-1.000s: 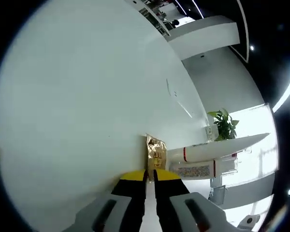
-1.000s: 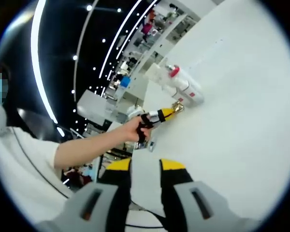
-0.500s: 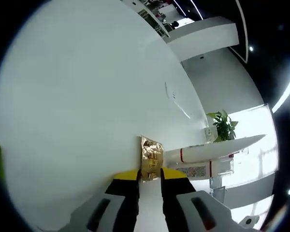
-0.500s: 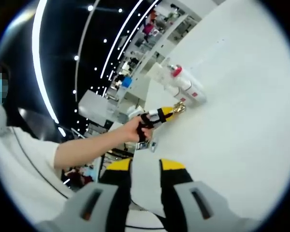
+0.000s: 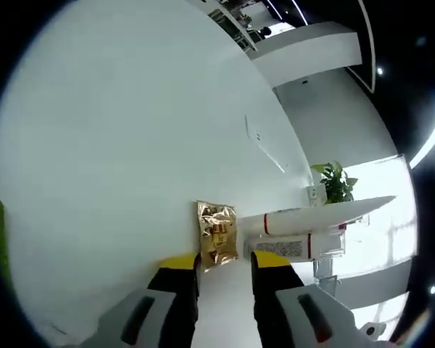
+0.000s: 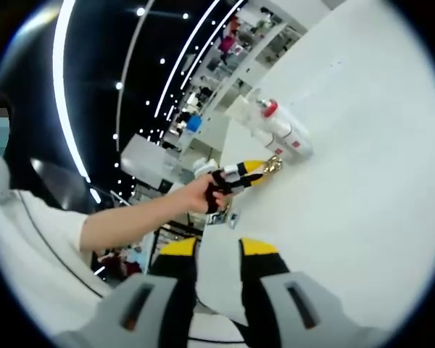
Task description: Arrange the skincare products in the storage area until every visible bottle or jar stands upright without overlapping.
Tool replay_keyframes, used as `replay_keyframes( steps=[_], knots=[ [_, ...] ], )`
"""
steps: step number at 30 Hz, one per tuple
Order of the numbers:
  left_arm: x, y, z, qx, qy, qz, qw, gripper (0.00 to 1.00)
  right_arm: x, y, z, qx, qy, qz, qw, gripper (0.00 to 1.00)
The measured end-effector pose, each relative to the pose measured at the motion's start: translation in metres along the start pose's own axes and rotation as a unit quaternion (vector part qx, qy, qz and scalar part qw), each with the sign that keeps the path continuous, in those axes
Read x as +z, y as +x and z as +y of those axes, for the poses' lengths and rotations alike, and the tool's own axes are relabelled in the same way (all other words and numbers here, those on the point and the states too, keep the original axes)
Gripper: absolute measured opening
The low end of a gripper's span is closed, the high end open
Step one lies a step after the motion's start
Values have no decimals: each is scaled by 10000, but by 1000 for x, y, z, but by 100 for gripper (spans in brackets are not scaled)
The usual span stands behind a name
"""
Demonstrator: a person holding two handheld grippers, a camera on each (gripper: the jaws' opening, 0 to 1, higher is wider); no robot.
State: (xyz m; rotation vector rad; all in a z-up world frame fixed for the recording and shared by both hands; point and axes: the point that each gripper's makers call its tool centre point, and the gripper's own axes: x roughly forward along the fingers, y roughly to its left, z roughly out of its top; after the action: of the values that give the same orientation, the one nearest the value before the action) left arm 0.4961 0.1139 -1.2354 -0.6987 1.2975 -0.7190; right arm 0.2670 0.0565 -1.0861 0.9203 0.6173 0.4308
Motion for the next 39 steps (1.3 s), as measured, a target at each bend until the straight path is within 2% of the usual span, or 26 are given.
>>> replay_keyframes(
  steps=[9,14,17,20,23,25,28,32,34,36,38,39],
  knots=[
    [5,-3,-8,124,328,42,9994,42,-4,-7,4,0,-14,-76,10000,21],
    [1,1,-11,203,533,166,9982,42,-3,-12,4,-25,-11,-136,9999,21],
    [2,3,-10,359,658,192,9970,41,-4,-14,3,-56,10,-170,9998,21],
    [1,4,-8,588,975,330,9930,41,-6,-15,3,-85,12,-149,9999,21],
    [-2,2,-4,821,1416,553,9850,41,-6,-16,3,-87,14,-162,9998,21],
    [-3,1,-5,868,1578,581,9819,42,-6,-16,3,-82,13,-171,9998,21],
    [-5,1,-2,1003,2001,715,9720,43,-5,-15,3,-74,4,-171,9998,21],
    [-10,3,2,1175,2675,930,9518,43,-5,-16,2,-66,4,-172,9998,20],
    [-12,3,3,1214,2811,973,9470,43,-5,-16,2,-61,7,-174,9998,20],
    [-13,4,5,1298,3241,1104,9305,43,-6,-17,1,-60,13,-177,9998,20],
    [-15,5,6,1333,3515,1175,9192,44,-6,-17,0,-65,21,-180,9998,20],
    [-15,5,7,1383,3685,1204,9113,45,-7,-17,-1,-66,25,-181,9998,20]
  ],
)
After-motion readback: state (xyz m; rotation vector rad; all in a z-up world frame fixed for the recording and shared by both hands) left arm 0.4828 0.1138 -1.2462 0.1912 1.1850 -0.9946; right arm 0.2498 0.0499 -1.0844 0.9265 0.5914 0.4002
